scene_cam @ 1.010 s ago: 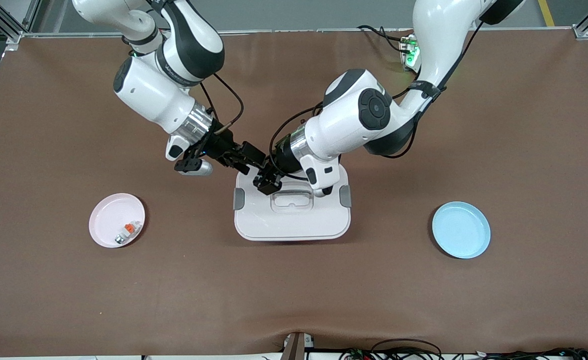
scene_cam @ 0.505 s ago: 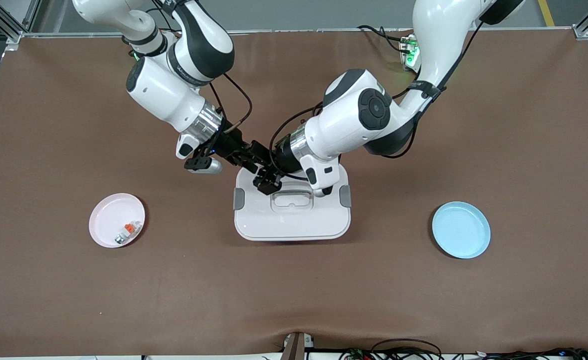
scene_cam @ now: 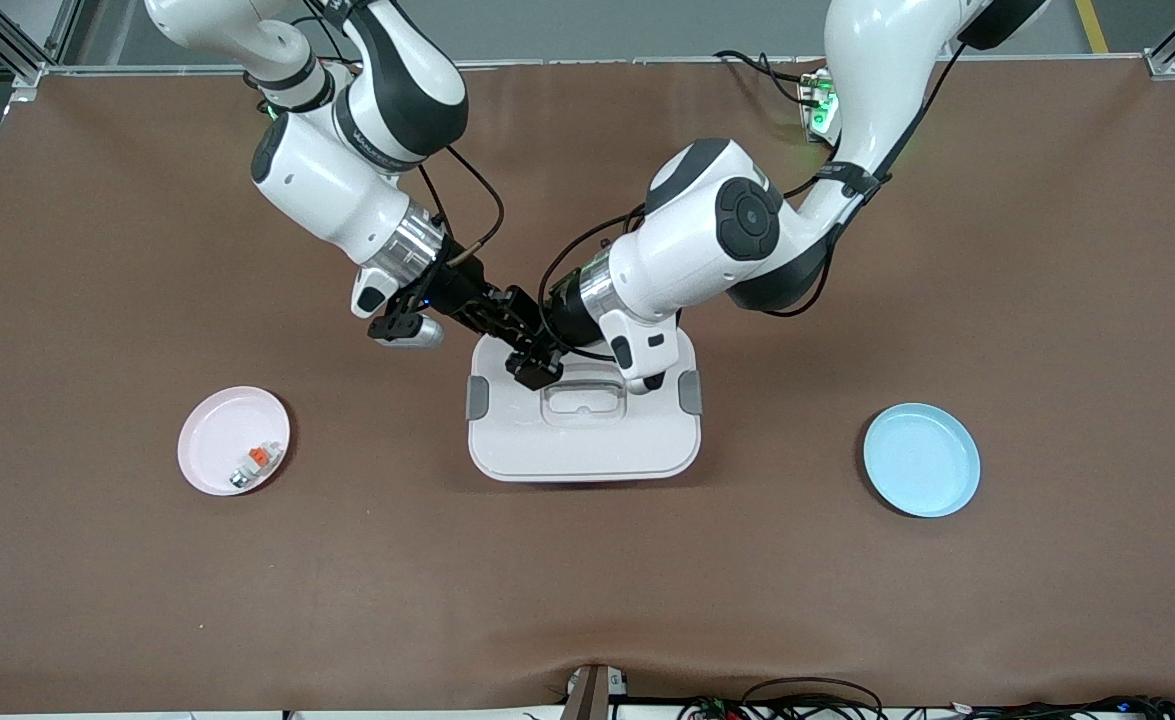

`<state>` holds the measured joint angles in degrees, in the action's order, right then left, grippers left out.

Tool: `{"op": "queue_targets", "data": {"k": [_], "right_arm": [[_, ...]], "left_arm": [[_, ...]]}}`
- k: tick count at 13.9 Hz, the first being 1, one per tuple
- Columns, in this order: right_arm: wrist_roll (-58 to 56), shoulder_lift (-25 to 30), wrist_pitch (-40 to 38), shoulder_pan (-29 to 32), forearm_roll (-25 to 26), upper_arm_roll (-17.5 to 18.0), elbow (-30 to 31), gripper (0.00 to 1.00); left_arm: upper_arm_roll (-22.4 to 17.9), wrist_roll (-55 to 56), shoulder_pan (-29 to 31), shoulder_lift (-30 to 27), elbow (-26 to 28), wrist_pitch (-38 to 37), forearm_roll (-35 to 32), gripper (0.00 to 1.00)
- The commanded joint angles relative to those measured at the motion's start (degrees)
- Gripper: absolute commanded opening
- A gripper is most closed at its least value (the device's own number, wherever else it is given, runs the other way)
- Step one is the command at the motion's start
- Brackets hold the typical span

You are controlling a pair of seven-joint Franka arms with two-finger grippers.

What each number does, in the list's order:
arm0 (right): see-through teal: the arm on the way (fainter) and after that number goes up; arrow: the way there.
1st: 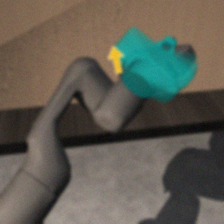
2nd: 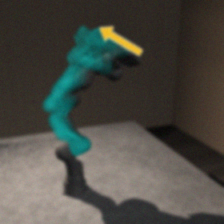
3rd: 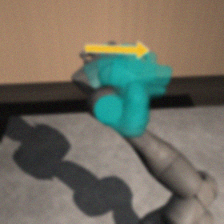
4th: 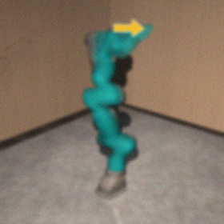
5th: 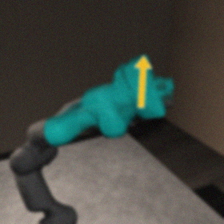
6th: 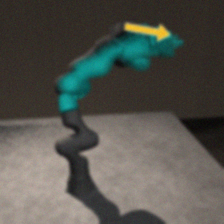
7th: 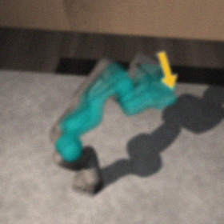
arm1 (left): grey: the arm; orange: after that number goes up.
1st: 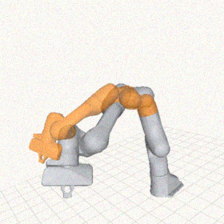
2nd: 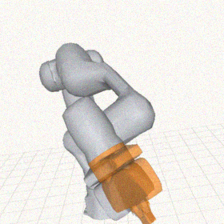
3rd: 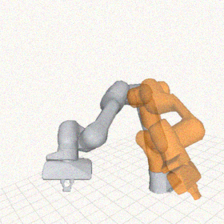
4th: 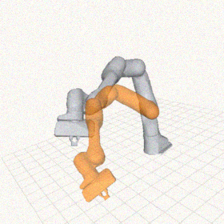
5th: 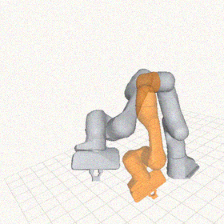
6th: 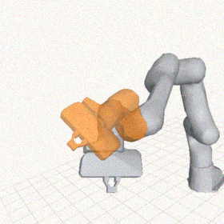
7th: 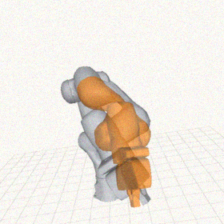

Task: Transfer orange switch to right arm and place
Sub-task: 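Hold the switch with the left gripper while the right gripper grasps it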

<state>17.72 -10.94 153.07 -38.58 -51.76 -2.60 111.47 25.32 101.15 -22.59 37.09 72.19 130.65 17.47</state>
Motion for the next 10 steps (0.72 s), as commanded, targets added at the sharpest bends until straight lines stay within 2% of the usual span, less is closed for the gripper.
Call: {"op": "queue_targets", "data": {"k": [1,10], "right_arm": [[1.8,-0.1,-0.2,-0.6,-1.2,-0.4,-0.7,0.00],[2.5,-0.1,-0.1,-0.9,-1.2,-0.4,-0.9,0.00]], "left_arm": [[-0.3,0.4,-0.6,0.4,-1.3,0.3,1.2,0.00],[-0.1,0.5,-0.6,0.1,-1.3,0.3,1.2,0.00]]}}
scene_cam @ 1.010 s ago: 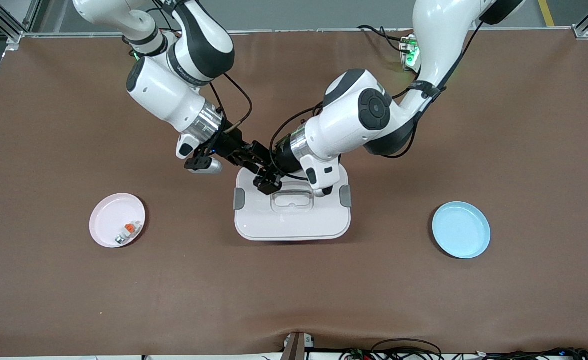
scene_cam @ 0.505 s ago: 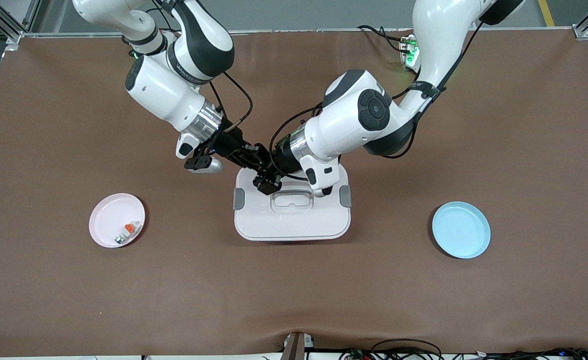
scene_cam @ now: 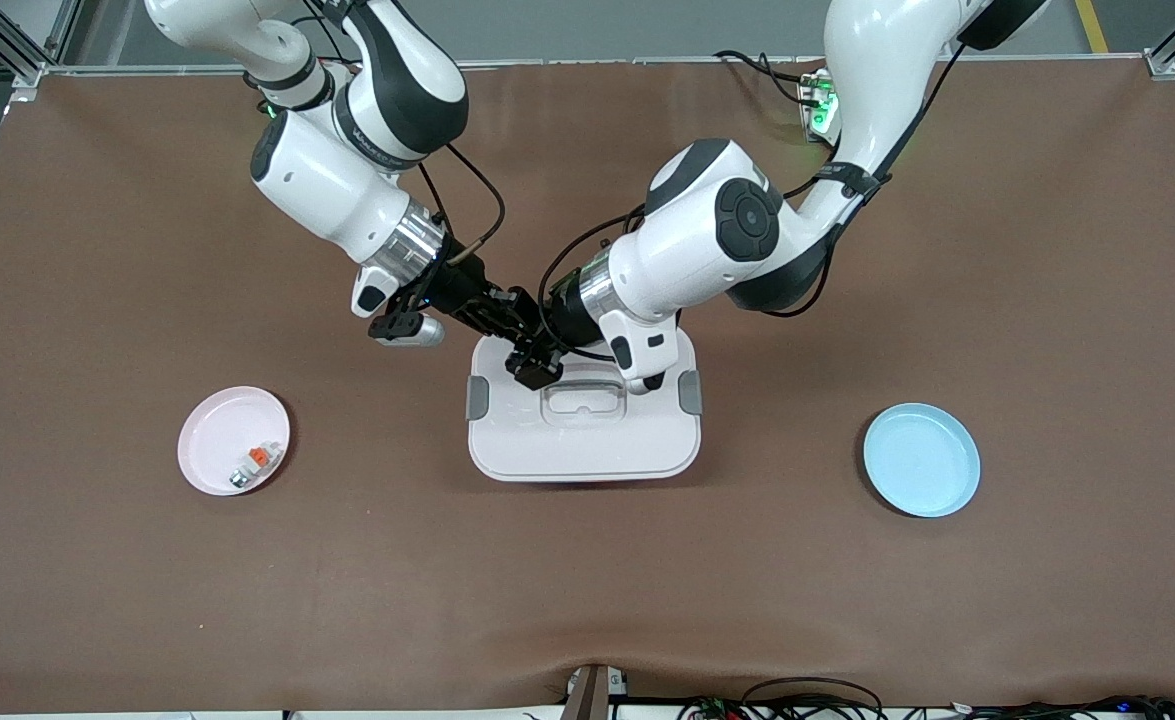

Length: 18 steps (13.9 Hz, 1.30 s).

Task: Transfer orange switch to right arm and place
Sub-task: 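Carry the switch with the right gripper toward the white plate while the left gripper withdraws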

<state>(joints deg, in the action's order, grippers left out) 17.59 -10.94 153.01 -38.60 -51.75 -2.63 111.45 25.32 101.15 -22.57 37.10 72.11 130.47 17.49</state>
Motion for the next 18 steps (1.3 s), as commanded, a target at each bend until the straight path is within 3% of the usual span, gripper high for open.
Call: {"op": "queue_targets", "data": {"k": [1,2,9,13,18], "right_arm": [[2.7,-0.1,-0.1,-1.0,-1.2,-0.4,-0.9,0.00],[2.7,-0.1,-0.1,-1.0,-1.2,-0.4,-0.9,0.00],[1.5,-0.2,-0.3,-0.7,-1.1,-0.4,-0.9,0.00],[-12.5,-1.1,-6.4,3.0,-0.4,-0.8,-0.4,0.00],[-21.0,-1.3,-10.7,7.2,-0.1,-0.9,0.9,0.00]], "left_arm": [[0.0,0.5,-0.6,0.0,-1.2,0.5,1.1,0.29],[0.1,0.5,-0.6,-0.1,-1.2,0.5,1.1,0.99],[-0.3,0.4,0.2,-1.3,-1.2,-1.2,1.0,1.00],[-1.1,-0.2,3.7,-4.1,-1.1,-5.9,0.3,1.00],[-1.1,-10.4,6.3,-8.5,-0.8,-12.9,-13.1,1.00]]}}
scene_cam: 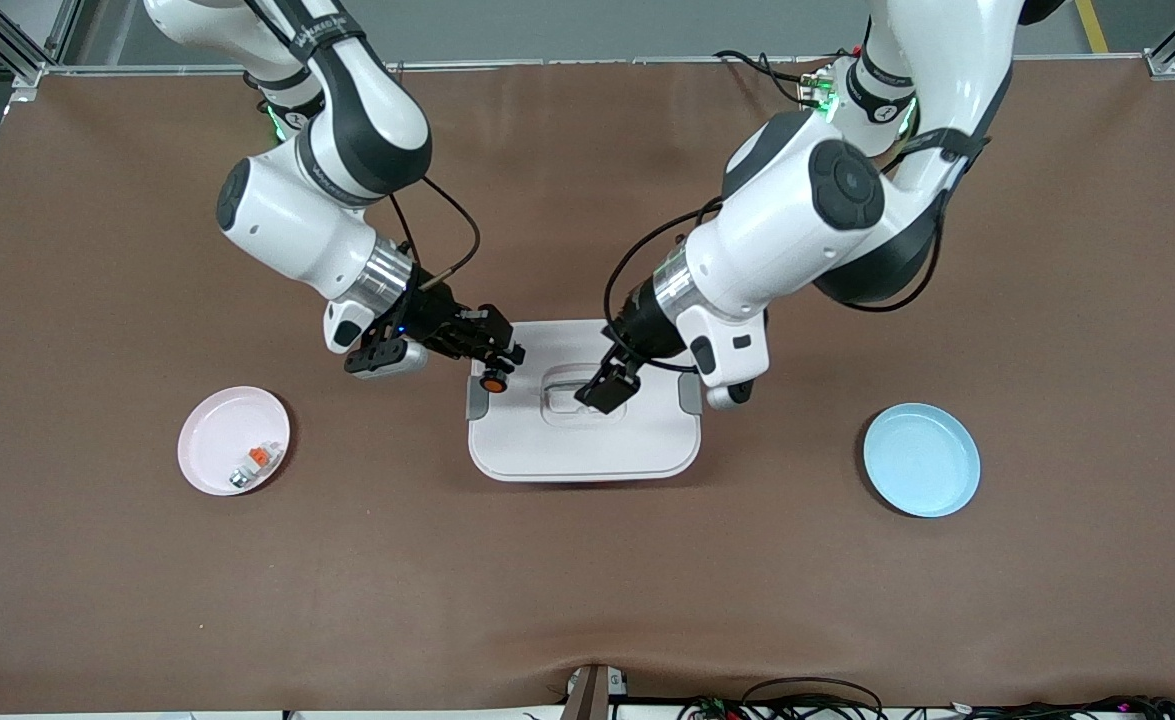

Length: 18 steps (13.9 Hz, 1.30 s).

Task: Transfer orange switch to right arm and place
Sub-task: 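Carry the switch with the right gripper toward the white plate while the left gripper withdraws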

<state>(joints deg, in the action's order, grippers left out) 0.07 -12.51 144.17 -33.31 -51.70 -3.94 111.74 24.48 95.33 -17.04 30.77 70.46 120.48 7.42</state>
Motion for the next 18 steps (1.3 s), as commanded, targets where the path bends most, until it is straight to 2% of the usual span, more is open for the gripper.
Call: {"op": "queue_targets", "data": {"k": [1,4,6,9,14,16,18], "right_arm": [[-5.7,0.5,-2.6,3.1,-0.2,0.4,1.3,0.00],[-12.0,0.8,-3.0,6.1,1.5,0.4,4.6,0.00],[-13.6,1.0,-5.2,8.3,6.1,0.3,5.7,0.00],[-13.6,1.6,-11.1,11.2,17.1,0.3,5.9,0.00],[-16.0,3.9,-18.0,13.6,36.5,0.3,5.1,0.00],[-22.8,4.2,-21.3,15.3,39.9,0.3,4.1,0.00],[-31.5,4.7,-21.9,17.5,40.1,0.3,4.1,0.00]], "left_arm": [[0.0,-9.7,3.3,-3.4,0.9,-4.5,-3.5,1.00],[-0.3,-26.1,9.6,-6.0,1.0,-10.6,-3.6,1.00],[-0.4,-36.0,13.8,-7.2,1.1,-12.4,-3.7,1.00],[-0.4,-49.6,18.7,-7.8,1.1,-13.2,-8.5,1.00],[-0.3,-63.1,27.6,-11.3,1.4,-22.9,-11.9,1.00],[-0.2,-69.7,30.7,-13.3,1.4,-25.1,-11.9,1.00],[-0.3,-76.4,33.0,-15.4,1.5,-28.6,-11.9,1.00]]}}
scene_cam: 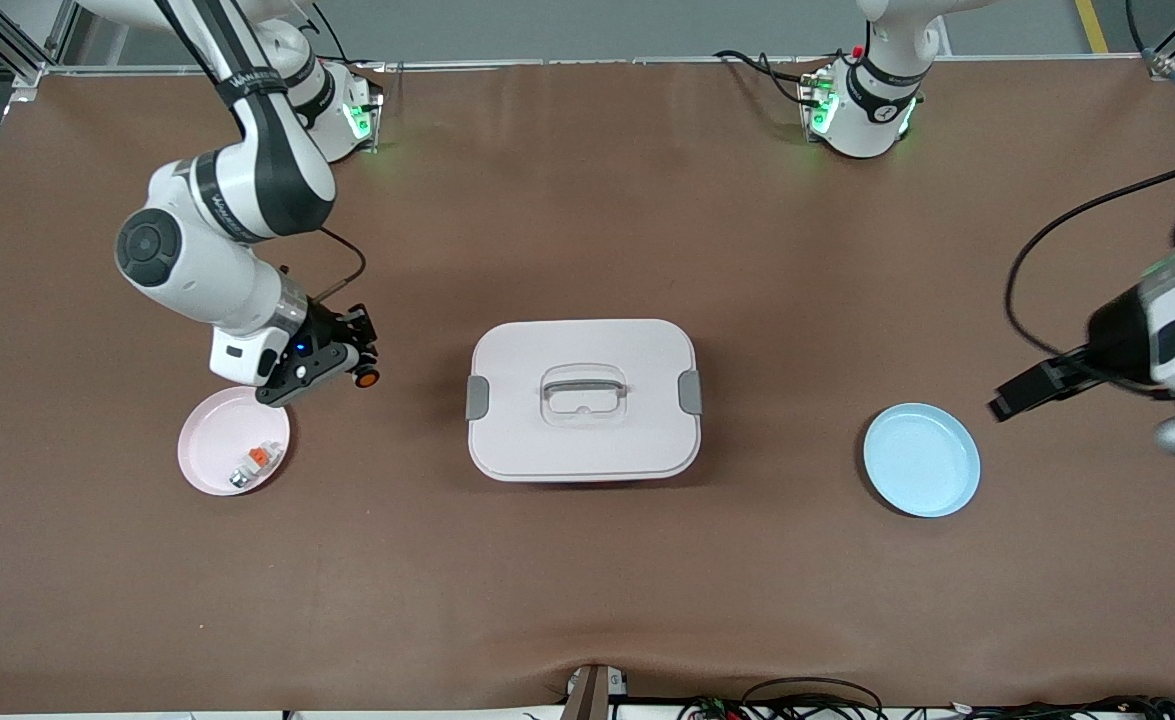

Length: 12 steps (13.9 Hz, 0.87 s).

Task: Transfer orange switch to right arm and place
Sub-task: 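Carry the switch with the right gripper toward the white plate while the left gripper withdraws, then lower the switch onto the white plate and open the right gripper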

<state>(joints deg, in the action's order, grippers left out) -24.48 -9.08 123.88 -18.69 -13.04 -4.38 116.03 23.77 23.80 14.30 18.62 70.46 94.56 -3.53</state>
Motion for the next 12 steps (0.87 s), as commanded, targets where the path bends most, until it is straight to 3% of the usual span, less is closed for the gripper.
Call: {"op": "queue_targets", "data": {"k": [1,3,6,12], "right_arm": [[-12.0,1.4,-1.9,3.7,1.6,0.8,-0.2,0.00],[-22.0,1.7,-2.8,6.1,3.0,0.8,-0.2,0.00],[-33.9,1.5,-3.1,10.9,4.2,0.8,-0.1,0.00],[-50.4,0.7,0.7,18.2,8.5,0.9,0.6,0.00]], "left_arm": [[0.3,-7.3,2.2,-4.0,1.5,-4.5,-0.9,1.00],[-1.3,-11.4,2.4,-7.8,3.2,-8.0,-0.8,1.00],[-13.7,-12.5,-7.9,-15.3,11.0,-8.0,0.2,1.00],[-18.4,-13.3,-13.1,-23.2,19.2,-7.9,0.4,1.00]]}}
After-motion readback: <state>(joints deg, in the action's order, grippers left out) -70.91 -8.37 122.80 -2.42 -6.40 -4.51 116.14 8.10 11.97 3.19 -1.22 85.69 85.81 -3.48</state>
